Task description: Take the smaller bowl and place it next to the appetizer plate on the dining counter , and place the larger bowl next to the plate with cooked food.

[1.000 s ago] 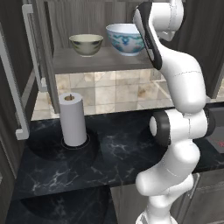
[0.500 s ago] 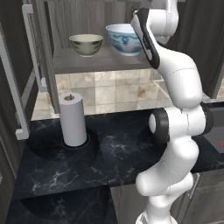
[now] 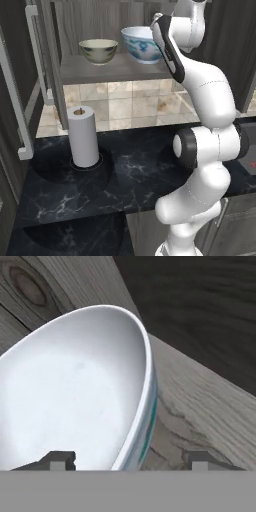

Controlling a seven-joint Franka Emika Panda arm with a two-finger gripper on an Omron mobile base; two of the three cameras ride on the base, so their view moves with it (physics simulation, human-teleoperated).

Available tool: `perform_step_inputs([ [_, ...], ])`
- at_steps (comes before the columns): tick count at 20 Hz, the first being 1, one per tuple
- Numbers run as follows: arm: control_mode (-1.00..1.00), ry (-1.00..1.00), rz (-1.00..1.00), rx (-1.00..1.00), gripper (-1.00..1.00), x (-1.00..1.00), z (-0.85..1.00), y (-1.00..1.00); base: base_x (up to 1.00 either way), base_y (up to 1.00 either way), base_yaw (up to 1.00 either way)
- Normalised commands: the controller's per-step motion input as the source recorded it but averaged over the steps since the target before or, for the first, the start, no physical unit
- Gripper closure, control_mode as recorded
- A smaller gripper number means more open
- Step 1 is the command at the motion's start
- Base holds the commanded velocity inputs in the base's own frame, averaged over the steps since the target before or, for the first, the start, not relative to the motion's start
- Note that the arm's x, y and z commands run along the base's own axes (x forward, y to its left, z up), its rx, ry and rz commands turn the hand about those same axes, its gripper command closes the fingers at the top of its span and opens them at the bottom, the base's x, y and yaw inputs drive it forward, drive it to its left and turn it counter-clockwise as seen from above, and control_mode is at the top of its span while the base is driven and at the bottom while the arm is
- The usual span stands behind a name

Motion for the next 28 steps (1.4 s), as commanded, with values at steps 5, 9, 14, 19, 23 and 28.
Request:
perform_step_inputs([
  [5, -1.00, -0.24, -0.06, -0.03, 1.00, 0.47, -0.99, 0.12, 0.00, 0.00, 0.00],
  [9, -1.00, 0.00, -0.13, 0.11, 1.00, 1.00, -1.00, 0.23, 0.00, 0.00, 0.00],
  [14, -1.00, 0.04, -0.10, 0.23, 1.00, 1.00, -0.90, 0.02, 0.00, 0.00, 0.00],
  [19, -1.00, 0.02, -0.07, 0.26, 1.00, 0.72, -0.73, 0.02, 0.00, 0.00, 0.00],
  [23, -1.00, -0.27, -0.10, 0.07, 1.00, -0.34, -0.08, 0.58, 0.00, 0.00, 0.00],
  [28, -1.00, -0.26, -0.10, 0.00, 1.00, -0.70, -0.37, 0.83, 0.00, 0.00, 0.00],
])
